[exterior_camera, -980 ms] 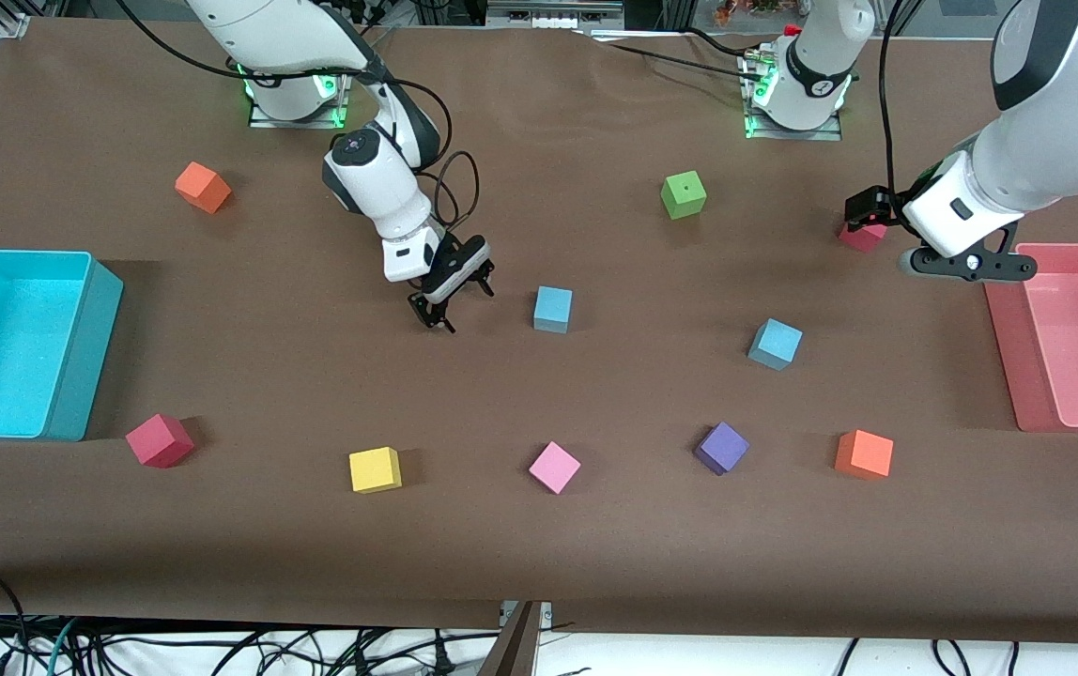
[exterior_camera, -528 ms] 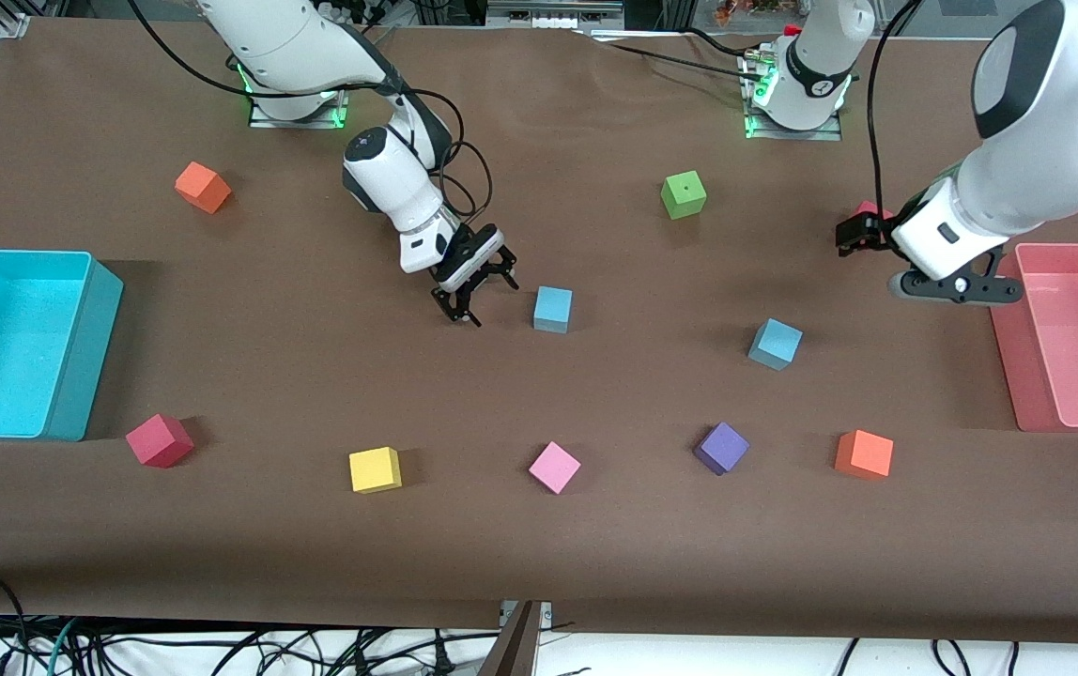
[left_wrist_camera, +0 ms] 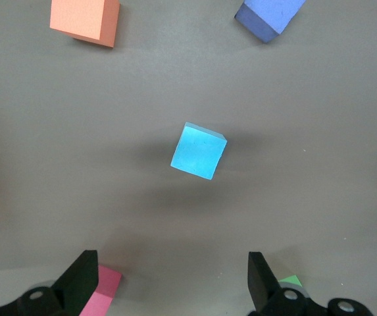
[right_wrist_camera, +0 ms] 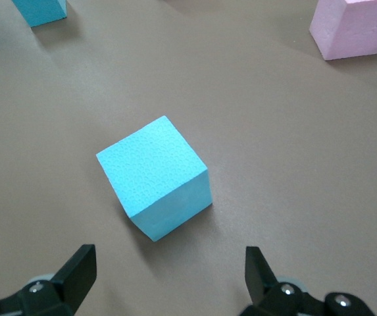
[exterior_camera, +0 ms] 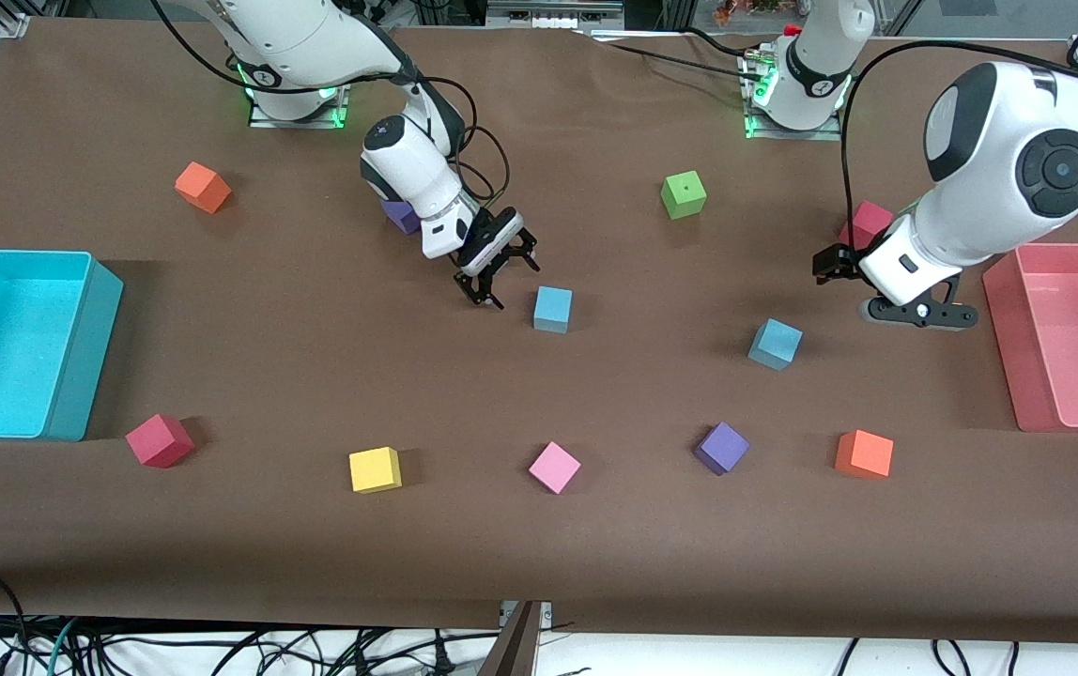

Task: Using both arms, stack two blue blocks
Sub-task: 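Lower the left gripper and close it on the second light blue cube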

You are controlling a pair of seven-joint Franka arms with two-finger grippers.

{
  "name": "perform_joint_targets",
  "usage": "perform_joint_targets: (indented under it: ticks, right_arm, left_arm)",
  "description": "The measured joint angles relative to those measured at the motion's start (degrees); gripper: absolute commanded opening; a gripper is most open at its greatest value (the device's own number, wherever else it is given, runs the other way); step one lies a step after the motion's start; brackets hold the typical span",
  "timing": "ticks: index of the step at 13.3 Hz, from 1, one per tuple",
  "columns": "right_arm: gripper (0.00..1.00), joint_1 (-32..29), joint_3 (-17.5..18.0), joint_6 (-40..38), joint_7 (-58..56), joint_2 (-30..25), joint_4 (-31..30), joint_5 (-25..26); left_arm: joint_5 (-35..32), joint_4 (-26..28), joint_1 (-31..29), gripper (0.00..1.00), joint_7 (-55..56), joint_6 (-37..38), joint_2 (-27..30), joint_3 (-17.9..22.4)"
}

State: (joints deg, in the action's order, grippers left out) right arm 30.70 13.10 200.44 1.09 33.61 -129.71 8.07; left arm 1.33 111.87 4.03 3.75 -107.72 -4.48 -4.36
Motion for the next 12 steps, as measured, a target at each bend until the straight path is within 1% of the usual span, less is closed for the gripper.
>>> perform_joint_targets:
  ticks: [4, 8, 12]
  right_arm:
    - [1.0, 0.68, 0.0, 0.14, 0.18, 0.92, 0.26, -0.06]
    - [1.0, 0.91, 0.0, 0.4, -0.37, 2.49, 1.07, -0.02]
    - [1.0, 1.17, 0.0, 0.41, -2.95, 4.13, 3.63, -0.02]
  left_arm:
    - [0.0, 4.67, 0.0, 1.0, -1.65, -7.03, -0.52, -0.03]
    - [0.0, 5.39, 0.0, 1.0, -9.54, -11.55, -4.01, -0.08]
    - [0.0, 5.58, 0.03, 1.0, -15.69, -16.07, -8.95, -0.12]
